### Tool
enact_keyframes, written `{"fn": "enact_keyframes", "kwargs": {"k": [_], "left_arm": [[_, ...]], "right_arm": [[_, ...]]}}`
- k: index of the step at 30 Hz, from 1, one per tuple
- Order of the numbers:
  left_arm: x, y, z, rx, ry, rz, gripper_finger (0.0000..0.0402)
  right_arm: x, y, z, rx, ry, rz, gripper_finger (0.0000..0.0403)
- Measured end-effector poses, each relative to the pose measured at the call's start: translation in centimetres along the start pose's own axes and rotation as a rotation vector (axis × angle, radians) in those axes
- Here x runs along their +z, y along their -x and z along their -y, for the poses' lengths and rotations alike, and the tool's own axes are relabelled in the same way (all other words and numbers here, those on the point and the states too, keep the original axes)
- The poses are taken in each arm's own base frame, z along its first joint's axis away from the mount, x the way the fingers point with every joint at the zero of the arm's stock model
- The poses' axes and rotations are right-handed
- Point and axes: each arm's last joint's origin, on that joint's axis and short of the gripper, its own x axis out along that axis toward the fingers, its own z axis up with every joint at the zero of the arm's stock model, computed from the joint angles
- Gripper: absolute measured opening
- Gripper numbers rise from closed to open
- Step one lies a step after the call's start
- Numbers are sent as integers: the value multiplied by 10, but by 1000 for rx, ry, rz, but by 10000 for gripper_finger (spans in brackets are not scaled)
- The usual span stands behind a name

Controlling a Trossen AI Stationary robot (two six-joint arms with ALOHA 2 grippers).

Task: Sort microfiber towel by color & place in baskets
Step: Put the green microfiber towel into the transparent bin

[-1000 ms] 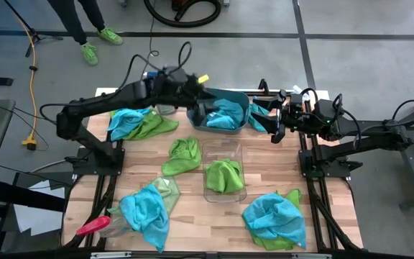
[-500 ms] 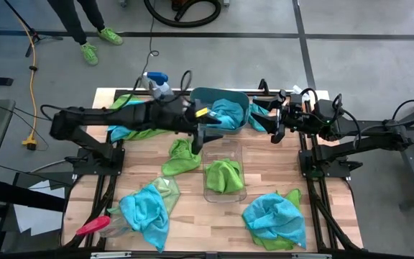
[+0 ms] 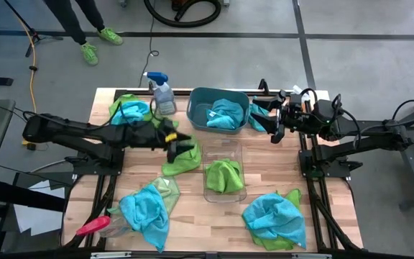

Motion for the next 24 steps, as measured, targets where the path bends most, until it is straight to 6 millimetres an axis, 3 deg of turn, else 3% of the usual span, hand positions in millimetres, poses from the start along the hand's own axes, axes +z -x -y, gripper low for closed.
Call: {"fn": "enact_keyframes", "kwargs": {"k": [6,13,24], "left_arm": [[-19,1,0,7,-74,-97,243],[-34,4,-5,34,-337,-255,243],[-52,-17,-42,200,-242,-485,243]], "right_arm": [[0,0,1,-22,-3,5,261],[0,0,1,-22,-3,5,261],[0,0,1,-29,-2,5,261]]}}
